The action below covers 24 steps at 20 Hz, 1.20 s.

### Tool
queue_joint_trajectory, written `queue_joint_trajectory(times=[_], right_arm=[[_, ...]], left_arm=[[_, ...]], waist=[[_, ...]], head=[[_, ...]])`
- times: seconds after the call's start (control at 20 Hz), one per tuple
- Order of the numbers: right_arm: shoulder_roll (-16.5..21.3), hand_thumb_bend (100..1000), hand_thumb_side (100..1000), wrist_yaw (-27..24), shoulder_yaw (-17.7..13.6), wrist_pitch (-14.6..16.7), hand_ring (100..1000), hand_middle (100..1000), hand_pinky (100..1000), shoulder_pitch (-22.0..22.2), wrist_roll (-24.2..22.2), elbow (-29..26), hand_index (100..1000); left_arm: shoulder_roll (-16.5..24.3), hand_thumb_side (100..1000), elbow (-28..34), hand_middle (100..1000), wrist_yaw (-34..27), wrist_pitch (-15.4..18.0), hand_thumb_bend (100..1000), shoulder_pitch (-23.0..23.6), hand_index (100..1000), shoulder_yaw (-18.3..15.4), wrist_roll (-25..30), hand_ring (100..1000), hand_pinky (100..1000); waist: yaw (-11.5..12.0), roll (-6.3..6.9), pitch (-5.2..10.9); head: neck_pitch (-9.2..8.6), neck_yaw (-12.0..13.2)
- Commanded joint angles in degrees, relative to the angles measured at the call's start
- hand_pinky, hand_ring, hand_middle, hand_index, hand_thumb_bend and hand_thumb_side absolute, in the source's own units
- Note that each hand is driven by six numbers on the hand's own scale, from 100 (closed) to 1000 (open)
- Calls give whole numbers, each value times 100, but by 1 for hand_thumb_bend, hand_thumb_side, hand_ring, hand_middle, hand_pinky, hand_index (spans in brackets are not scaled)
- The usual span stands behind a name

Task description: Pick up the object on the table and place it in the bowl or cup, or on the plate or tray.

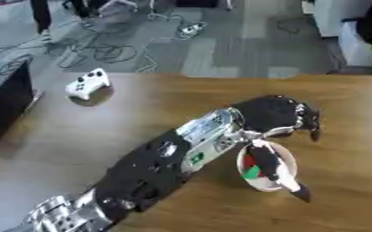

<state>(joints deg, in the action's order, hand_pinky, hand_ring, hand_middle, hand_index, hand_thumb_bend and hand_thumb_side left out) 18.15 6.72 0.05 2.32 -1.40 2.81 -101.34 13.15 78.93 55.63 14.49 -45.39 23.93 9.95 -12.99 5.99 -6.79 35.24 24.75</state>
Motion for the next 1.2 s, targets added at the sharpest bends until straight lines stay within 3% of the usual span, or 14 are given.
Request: queue_joint_trajectory(times=[0.05,0.15,0.3,0.5,0.65,0.9,1.2], right_arm=[[77,183,755,11,-43,8,596,680,427,4,18,-65,907],[59,180,756,-1,-31,9,597,680,428,10,4,-62,905],[14,179,756,-34,-5,0,599,680,430,-5,-23,-49,900],[-37,177,752,-99,91,-15,620,691,445,-122,-105,-25,895],[10,180,748,-119,197,8,678,712,488,-247,-175,-40,891],[56,177,744,-146,279,40,742,720,542,-402,-113,-30,879],[11,180,748,-120,379,64,747,722,557,-442,8,-27,876]], left_arm=[[199,719,109,636,-192,-93,669,-5,722,-164,-111,574,403],[277,635,120,644,-742,-78,530,104,761,-197,-318,576,407],[494,661,56,660,-2236,31,465,360,818,-164,-765,579,409],[741,756,-7,712,-4127,-84,459,853,901,-130,-1259,607,472],[859,817,53,750,-5100,-117,469,1177,928,-134,-1514,656,541],[814,867,139,757,-6040,-35,501,1718,928,-154,-1752,674,563],[528,881,187,758,-6429,260,552,2454,929,-281,-1941,679,572]], waist=[[76,-53,128],[153,-58,156],[264,-71,195],[466,-105,236],[661,-149,281],[996,-220,340],[1289,-274,377]], head=[[-51,-15],[-101,-55],[-194,-113],[-364,-219],[-507,-295],[-765,-370],[-1041,-424]])
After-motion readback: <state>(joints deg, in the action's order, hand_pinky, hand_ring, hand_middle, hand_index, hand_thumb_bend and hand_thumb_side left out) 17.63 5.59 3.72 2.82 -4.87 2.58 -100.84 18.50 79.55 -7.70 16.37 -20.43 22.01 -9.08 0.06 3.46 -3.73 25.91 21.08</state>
